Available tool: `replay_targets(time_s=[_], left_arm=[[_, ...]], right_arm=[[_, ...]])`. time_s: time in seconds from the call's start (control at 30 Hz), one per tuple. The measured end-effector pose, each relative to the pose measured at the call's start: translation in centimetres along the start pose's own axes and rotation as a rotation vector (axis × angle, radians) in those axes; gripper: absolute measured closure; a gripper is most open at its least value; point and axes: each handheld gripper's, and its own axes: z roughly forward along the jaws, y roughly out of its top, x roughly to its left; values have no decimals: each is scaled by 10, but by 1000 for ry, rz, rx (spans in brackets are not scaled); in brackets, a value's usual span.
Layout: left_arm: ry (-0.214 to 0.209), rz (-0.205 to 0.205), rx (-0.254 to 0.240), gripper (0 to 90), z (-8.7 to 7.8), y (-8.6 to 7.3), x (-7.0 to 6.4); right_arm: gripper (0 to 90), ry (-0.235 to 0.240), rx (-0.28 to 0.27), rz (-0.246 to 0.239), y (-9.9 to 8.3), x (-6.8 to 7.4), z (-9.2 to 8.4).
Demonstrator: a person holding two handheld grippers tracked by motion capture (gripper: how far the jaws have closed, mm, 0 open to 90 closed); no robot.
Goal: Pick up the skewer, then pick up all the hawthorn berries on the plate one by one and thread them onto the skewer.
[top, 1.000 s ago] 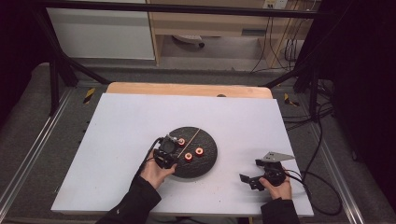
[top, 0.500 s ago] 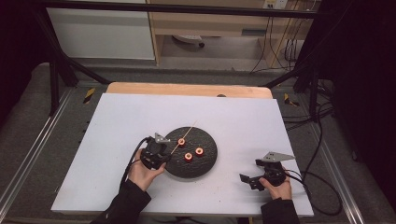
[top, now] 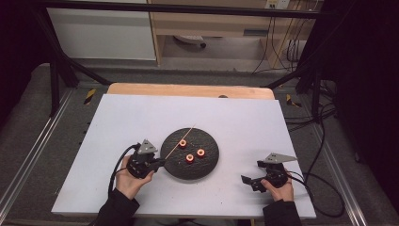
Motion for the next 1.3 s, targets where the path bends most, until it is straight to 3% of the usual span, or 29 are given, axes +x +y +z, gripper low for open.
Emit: replay_targets(time_s=[0.13,0.5,1.07,1.3], left_arm=[[-25,13,-15,881,-5,-10,3],[-42,50,-39,881,-16,-35,11],[-53,61,-46,881,-22,-48,15],[-64,56,-49,881,-24,-53,18]], right_arm=[[4,-2,-8,-4,1,0,0],[4,-15,-2,-14,12,6,5],[4,-84,103,-90,51,39,34],[5,-86,124,-102,68,48,40]])
